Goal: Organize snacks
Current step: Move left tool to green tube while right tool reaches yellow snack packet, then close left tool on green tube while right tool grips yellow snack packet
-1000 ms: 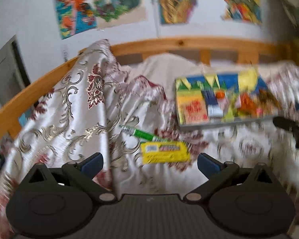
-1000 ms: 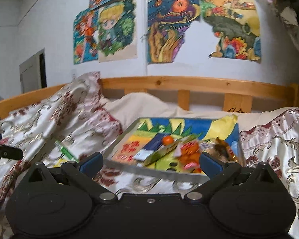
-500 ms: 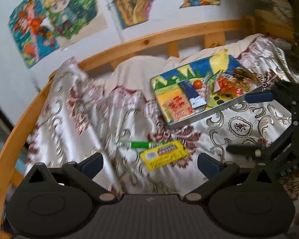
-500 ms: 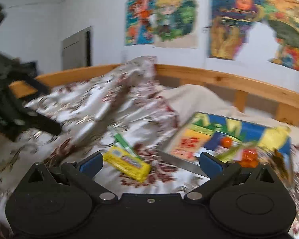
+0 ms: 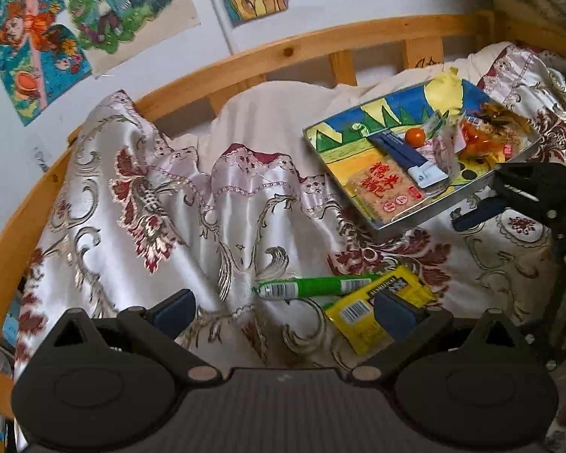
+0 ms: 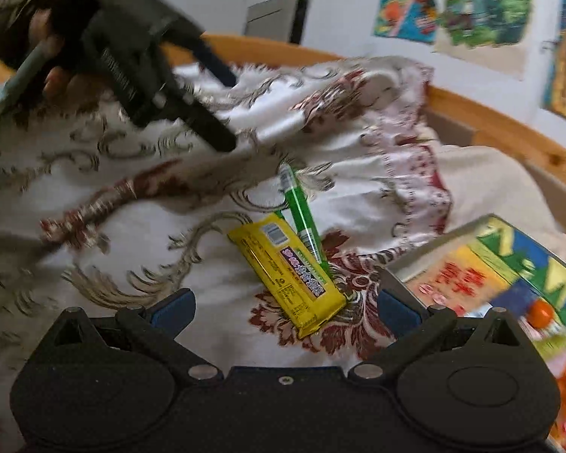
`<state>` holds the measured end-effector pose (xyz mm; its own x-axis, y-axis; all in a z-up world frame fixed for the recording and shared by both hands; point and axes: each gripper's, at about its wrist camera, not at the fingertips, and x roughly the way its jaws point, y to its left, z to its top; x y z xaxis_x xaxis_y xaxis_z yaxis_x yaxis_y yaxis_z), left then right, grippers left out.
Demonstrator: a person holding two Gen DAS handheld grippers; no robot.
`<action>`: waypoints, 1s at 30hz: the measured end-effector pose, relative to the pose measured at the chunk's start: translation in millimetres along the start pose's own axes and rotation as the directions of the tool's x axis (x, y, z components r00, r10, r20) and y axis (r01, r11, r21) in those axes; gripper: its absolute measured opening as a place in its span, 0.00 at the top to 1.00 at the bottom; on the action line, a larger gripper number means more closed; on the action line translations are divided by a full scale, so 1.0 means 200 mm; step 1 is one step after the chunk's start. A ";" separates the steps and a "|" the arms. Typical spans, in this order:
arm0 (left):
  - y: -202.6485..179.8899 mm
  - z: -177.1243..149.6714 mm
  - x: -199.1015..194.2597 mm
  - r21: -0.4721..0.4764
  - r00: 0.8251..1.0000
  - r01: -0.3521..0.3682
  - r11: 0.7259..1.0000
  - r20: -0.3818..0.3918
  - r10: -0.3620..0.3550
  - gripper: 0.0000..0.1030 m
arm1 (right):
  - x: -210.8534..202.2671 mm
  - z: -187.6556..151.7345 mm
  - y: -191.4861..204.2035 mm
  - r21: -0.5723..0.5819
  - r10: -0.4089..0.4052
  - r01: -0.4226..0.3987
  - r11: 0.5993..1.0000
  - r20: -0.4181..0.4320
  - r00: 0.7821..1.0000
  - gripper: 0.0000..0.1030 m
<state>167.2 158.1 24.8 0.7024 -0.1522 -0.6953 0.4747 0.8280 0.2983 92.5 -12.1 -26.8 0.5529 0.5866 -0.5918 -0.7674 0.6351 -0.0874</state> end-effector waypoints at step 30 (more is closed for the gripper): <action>-0.05 0.15 0.61 0.151 0.896 0.385 0.910 -0.300 -0.329 0.03 | 0.35 -0.05 -0.34 0.078 0.321 -0.315 0.946 -0.098 0.942 0.42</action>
<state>263.7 115.6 -43.8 0.3139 -0.2471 -0.9167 0.7827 0.6139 0.1026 180.2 -19.3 -70.4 0.2422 0.7072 -0.6643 -0.8747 0.4554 0.1659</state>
